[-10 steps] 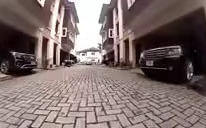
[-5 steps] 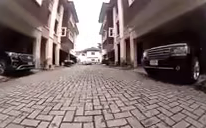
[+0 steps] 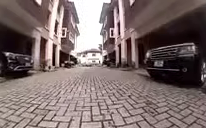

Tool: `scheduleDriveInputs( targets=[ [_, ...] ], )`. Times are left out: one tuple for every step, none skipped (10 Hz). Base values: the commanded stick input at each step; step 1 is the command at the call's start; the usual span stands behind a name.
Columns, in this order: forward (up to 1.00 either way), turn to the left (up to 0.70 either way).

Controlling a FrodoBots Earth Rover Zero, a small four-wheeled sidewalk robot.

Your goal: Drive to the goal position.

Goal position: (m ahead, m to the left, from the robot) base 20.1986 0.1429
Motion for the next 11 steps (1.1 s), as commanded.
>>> scheduleDriveInputs(
  targets=[
    [0.5,0.0],
    [0.5,0.0],
    [0.5,0.0],
    [0.5,0.0],
    [0.5,0.0],
    [0.5,0.0],
    [0.5,0.0],
    [0.5,0.0],
    [0.5,0.0],
    [0.5,0.0],
    [0.5,0.0]
  ],
)
